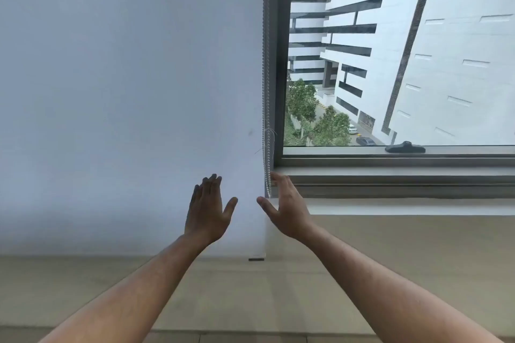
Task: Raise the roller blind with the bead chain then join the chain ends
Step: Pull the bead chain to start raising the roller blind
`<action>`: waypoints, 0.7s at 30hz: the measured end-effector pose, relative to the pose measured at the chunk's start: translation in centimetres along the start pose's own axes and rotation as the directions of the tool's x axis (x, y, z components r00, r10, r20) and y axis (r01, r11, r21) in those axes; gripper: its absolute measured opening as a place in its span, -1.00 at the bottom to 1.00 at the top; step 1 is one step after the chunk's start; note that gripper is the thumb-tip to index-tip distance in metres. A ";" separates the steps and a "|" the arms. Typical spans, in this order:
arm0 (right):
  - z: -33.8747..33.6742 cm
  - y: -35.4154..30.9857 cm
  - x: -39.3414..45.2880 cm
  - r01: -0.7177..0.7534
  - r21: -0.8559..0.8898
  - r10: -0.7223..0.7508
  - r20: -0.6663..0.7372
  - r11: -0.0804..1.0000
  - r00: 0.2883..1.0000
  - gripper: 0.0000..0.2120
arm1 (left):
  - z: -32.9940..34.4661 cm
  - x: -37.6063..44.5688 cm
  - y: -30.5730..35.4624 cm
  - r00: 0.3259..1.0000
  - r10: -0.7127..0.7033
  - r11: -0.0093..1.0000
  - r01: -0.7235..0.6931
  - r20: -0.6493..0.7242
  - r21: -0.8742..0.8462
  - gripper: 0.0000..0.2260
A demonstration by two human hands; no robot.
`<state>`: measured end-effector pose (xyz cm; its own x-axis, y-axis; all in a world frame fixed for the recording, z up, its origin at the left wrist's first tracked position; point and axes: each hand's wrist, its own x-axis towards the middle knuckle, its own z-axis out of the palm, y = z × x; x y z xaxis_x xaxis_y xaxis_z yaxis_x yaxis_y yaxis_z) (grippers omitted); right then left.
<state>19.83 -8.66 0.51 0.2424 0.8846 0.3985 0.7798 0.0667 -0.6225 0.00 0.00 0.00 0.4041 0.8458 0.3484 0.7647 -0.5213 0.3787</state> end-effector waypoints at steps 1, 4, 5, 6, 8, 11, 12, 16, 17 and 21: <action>0.2 -0.1 0.1 -0.002 0.046 0.003 -0.016 0.999 1.000 -0.40 | 0.0 0.0 0.4 1.000 -0.030 0.998 0.029 -0.007 -0.058 -0.40; 0.2 -1.2 0.1 -0.053 0.146 0.052 0.015 0.988 0.999 -0.52 | -0.9 0.2 2.0 0.992 -0.122 0.970 0.121 0.007 -0.212 -0.44; 0.5 -1.0 0.3 -0.064 0.182 0.062 0.016 0.981 0.998 -0.56 | -1.0 0.5 2.5 0.991 -0.131 0.958 0.131 0.016 -0.256 -0.45; 0.5 -1.1 0.4 -0.078 0.210 0.076 0.017 0.974 0.997 -0.61 | -1.3 0.6 3.1 0.991 -0.135 0.943 0.136 0.024 -0.302 -0.48; 0.6 -0.6 0.7 -0.086 0.260 0.088 0.006 0.962 0.996 -0.74 | -2.2 1.1 4.2 0.991 -0.131 0.899 0.129 0.025 -0.419 -0.55; 1.1 -0.3 0.5 -0.106 0.334 0.104 0.023 0.937 0.994 -0.79 | -3.5 1.6 6.1 0.989 -0.133 0.809 0.144 0.062 -0.570 -0.69; 1.2 -0.2 0.4 -0.108 0.363 0.103 0.032 0.925 0.994 -0.75 | -4.0 1.8 6.8 0.986 -0.136 0.752 0.166 0.096 -0.638 -0.71; 1.9 0.7 0.2 -0.155 0.498 0.148 0.054 0.853 0.988 -0.68 | -5.8 2.6 9.5 0.961 -0.147 0.367 0.271 0.232 -0.890 -0.63; 2.0 0.9 0.2 -0.171 0.527 0.166 0.058 0.832 0.984 -0.68 | -6.2 2.9 10.2 0.959 -0.138 0.285 0.277 0.247 -0.918 -0.62; 2.2 1.6 -0.3 -0.250 0.577 0.235 0.102 0.777 0.967 -0.66 | -7.7 4.2 12.8 0.955 -0.076 0.069 0.291 0.286 -0.954 -0.61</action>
<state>19.74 -7.80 -2.07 0.3587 0.9178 0.1704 0.2124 0.0975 -0.9723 7.65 -4.04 12.92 0.4711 0.8801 0.0588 -0.3084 0.1019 0.9458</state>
